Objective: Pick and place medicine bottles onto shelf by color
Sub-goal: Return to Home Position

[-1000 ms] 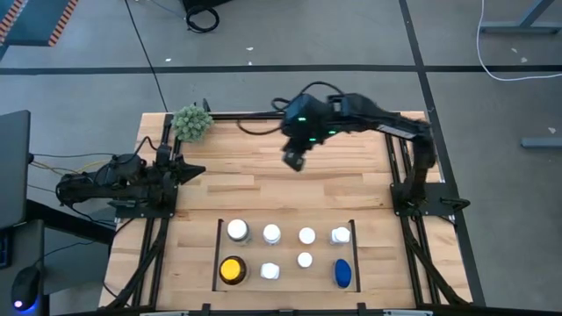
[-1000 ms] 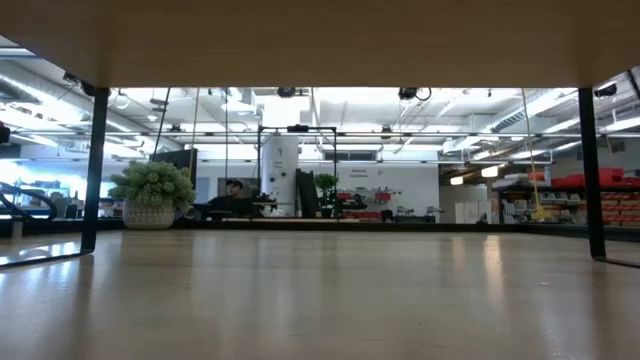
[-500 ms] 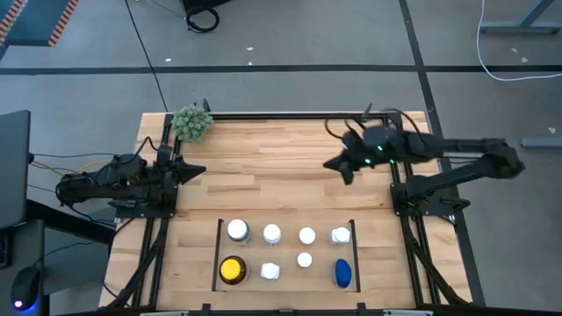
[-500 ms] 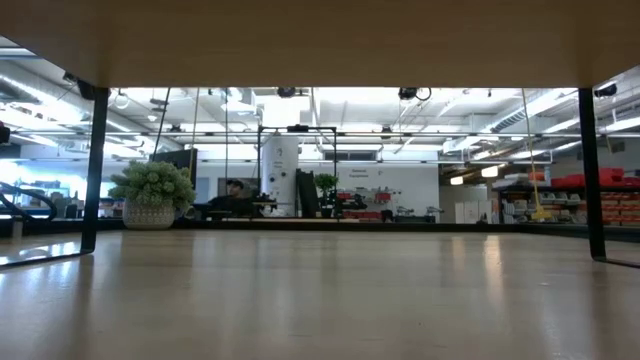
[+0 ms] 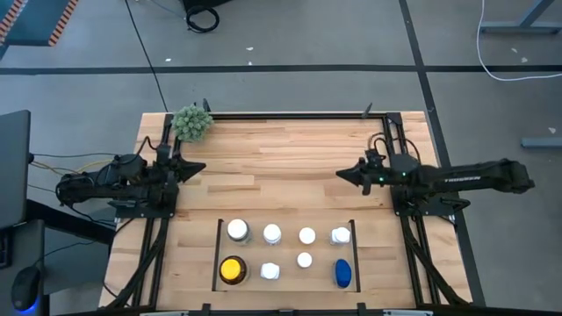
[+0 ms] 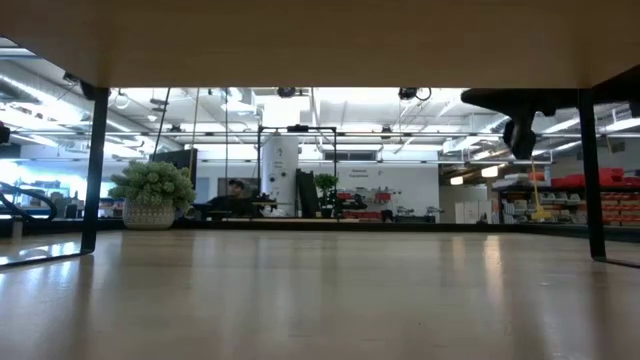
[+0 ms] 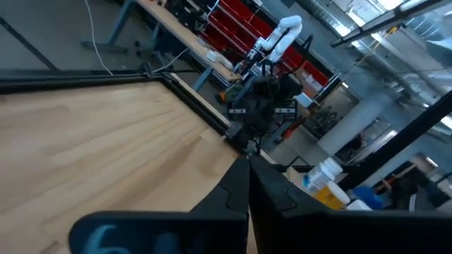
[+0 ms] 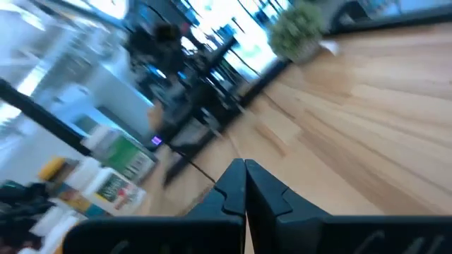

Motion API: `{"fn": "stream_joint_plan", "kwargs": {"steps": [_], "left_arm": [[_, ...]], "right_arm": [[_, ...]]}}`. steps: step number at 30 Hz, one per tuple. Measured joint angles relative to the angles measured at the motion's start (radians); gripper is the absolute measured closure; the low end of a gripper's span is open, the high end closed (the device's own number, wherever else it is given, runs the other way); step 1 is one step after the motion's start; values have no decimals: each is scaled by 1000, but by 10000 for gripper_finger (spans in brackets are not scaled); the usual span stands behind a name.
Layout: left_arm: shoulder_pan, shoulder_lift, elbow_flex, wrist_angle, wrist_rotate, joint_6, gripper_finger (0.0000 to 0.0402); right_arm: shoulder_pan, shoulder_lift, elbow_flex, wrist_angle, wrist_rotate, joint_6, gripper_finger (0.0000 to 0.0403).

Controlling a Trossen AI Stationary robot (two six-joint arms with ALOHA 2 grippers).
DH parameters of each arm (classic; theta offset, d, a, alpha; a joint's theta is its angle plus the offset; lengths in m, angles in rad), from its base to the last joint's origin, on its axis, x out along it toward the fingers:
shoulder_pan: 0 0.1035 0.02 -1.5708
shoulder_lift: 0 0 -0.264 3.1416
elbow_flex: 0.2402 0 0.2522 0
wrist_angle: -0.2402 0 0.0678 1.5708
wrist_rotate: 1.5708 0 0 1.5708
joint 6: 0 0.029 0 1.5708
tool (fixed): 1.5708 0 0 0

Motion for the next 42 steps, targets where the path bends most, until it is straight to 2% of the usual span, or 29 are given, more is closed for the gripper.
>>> {"fn": "stream_joint_plan", "kwargs": {"steps": [3,6,13,16,18,22,24,27,35,42], "left_arm": [[0,0,-10,12,-1,57,398],[1,0,-43,32,-4,75,399],[1,-17,-232,267,-4,62,399],[1,-28,-298,351,-1,48,399],[1,-34,-321,375,5,54,399],[1,-38,-351,367,12,55,399],[1,-36,-350,362,20,63,399],[7,-34,-350,360,22,78,399],[23,-31,-350,360,18,88,384],[23,-31,-351,361,17,89,381]], "right_arm": [[0,1,-105,186,7,-3,398],[-5,4,-102,174,14,-52,398],[-6,27,-103,166,16,-103,398],[-1,28,-103,166,-43,-139,398],[5,29,-103,145,-111,-223,398],[15,37,-102,-22,-210,-572,398],[17,45,-103,-93,-214,-620,398],[16,72,-103,-127,-197,-631,398],[16,97,-103,-84,-158,-611,396],[16,97,-103,127,-158,-600,393]]}}
